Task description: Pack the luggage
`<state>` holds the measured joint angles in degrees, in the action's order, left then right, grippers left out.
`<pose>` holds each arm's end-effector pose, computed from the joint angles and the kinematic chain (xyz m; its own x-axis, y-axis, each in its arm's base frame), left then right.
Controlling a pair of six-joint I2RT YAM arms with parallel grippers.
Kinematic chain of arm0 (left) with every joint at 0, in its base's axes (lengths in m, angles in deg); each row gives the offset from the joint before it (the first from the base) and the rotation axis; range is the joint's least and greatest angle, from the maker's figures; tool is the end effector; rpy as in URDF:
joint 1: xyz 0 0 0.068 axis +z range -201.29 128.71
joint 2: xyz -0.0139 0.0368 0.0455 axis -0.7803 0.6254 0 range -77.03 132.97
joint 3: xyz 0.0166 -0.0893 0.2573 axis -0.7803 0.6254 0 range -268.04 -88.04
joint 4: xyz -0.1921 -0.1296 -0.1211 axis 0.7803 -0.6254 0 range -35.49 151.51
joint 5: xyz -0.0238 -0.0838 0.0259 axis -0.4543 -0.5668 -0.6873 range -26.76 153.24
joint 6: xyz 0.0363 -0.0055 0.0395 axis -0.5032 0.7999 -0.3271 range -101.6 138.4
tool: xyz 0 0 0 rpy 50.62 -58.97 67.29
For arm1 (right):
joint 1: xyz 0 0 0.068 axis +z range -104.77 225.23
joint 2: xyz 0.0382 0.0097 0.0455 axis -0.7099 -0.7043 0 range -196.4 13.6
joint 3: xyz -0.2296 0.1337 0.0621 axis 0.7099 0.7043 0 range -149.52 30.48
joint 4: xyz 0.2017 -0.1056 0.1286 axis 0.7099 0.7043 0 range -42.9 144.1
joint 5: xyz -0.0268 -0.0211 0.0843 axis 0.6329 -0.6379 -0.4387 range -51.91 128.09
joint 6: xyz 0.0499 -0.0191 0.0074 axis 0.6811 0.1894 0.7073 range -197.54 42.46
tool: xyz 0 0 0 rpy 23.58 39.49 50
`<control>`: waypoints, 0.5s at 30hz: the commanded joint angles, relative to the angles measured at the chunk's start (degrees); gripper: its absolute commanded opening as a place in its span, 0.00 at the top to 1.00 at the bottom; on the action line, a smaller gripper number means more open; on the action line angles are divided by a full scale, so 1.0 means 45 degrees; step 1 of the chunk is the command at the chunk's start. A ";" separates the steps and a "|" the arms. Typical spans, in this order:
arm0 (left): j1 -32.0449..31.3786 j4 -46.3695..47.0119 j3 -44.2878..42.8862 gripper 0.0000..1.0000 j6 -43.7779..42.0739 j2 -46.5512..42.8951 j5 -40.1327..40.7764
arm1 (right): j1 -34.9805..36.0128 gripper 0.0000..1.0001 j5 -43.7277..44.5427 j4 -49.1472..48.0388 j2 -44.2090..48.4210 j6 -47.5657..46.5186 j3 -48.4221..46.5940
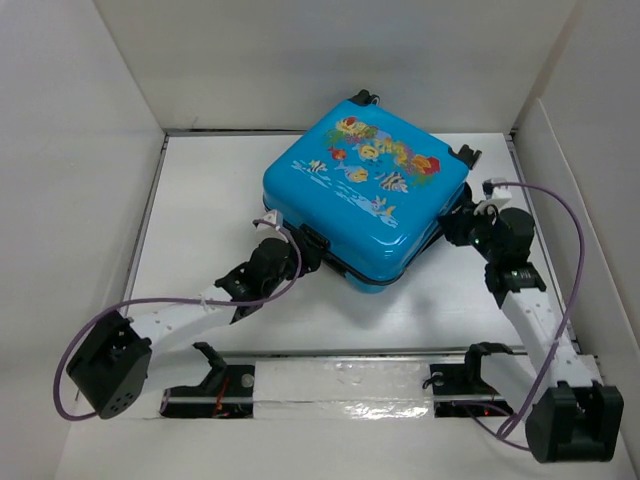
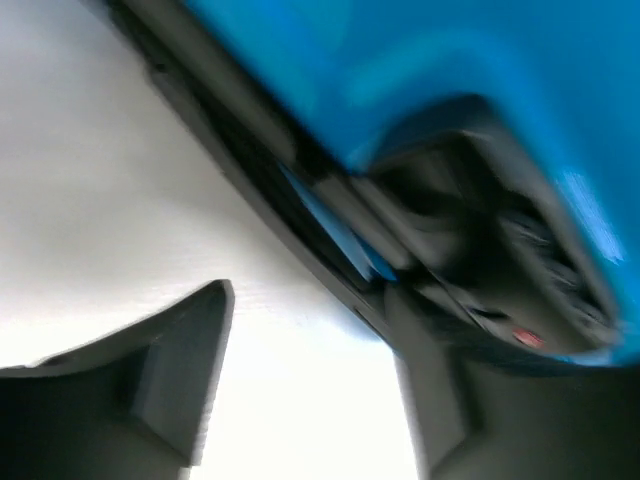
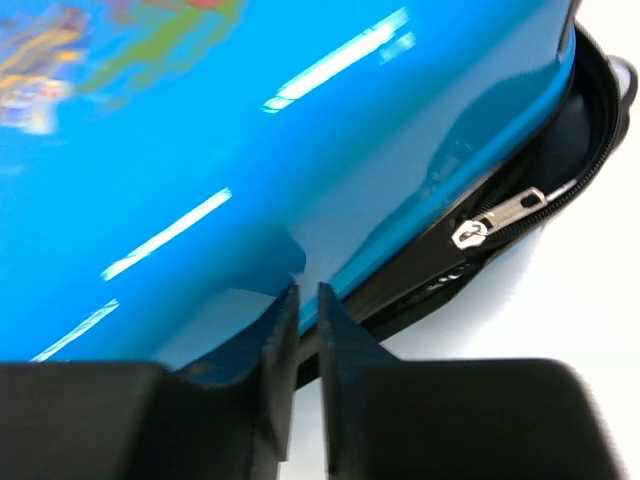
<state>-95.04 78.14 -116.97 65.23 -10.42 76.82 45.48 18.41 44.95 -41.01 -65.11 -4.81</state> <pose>0.1843 -0.1648 0.2146 -0.5523 -0.4527 -0.7000 0.1623 0.7653 -0.6229 0.2209 0.0130 0.2726 -0.3584 0.2011 -0.9117 -0.2547 0.9184 0.3027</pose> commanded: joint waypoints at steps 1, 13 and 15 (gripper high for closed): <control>0.0093 0.0019 0.0019 0.43 -0.0231 -0.0875 -0.1063 | 0.0335 0.74 -0.0311 0.0010 0.1698 -0.0029 0.0880; 0.0229 -0.0373 -0.0247 0.91 -0.0307 -0.2694 -0.2259 | 0.1464 1.00 -0.1777 0.2452 0.6529 0.0713 0.3562; 0.0345 -0.0237 -0.0795 0.90 -0.0620 -0.2128 -0.2024 | 0.2030 1.00 -0.1488 0.2237 0.6433 0.0716 0.3973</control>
<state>-94.27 75.29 -115.29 64.73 -21.70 67.38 51.55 13.18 54.17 -11.79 -62.82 10.88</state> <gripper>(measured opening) 0.093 0.010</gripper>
